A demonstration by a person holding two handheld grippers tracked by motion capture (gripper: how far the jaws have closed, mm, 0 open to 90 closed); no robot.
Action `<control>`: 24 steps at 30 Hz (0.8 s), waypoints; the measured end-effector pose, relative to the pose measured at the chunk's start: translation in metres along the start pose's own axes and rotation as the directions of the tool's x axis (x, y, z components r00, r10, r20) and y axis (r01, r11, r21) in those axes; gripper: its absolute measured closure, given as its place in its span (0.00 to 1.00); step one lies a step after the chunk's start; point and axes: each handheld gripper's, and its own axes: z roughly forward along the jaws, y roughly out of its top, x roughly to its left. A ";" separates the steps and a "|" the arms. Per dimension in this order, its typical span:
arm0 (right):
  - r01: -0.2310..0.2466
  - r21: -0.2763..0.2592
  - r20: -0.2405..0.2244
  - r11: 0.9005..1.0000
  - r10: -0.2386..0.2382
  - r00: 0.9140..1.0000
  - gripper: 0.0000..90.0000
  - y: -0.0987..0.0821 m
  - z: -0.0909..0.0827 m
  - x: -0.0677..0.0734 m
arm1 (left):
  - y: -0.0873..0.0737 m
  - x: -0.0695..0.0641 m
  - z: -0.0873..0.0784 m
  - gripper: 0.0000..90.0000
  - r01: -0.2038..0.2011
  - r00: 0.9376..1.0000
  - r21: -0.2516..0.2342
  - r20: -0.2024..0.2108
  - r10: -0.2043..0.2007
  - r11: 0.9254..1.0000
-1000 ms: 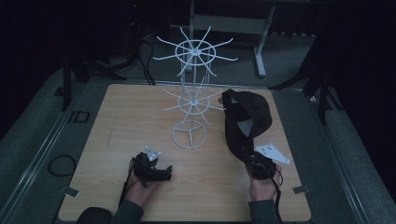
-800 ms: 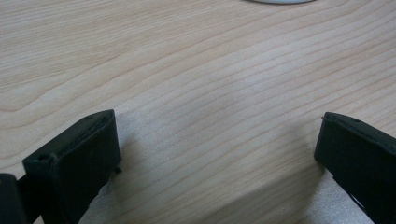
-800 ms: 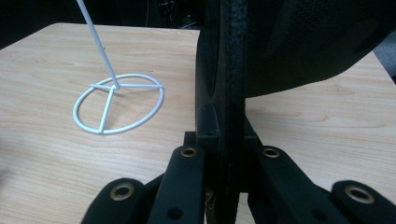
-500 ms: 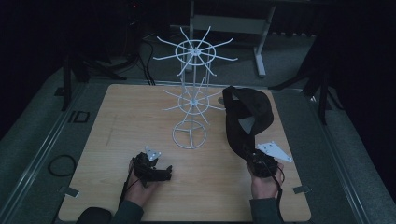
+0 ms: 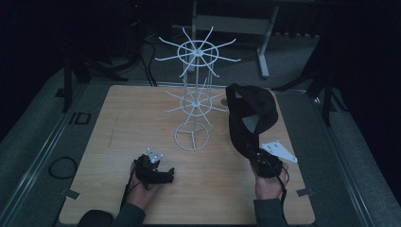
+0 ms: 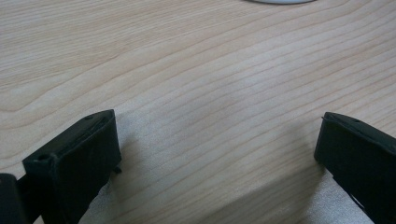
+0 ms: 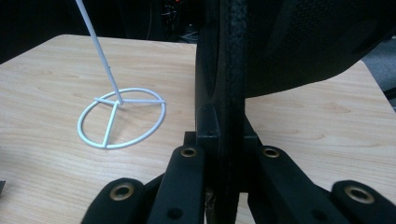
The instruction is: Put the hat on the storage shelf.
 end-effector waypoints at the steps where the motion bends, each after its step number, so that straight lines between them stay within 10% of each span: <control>1: 0.001 0.000 0.000 1.000 -0.001 1.000 0.96 0.001 0.000 0.000 | 0.000 0.000 0.000 0.00 0.000 1.000 0.000 0.000 0.000 1.000; 24: 0.012 -0.022 -0.007 1.000 -0.012 1.000 0.96 0.012 -0.003 0.000 | 0.000 0.000 0.000 0.00 -0.001 1.000 0.001 0.000 0.001 1.000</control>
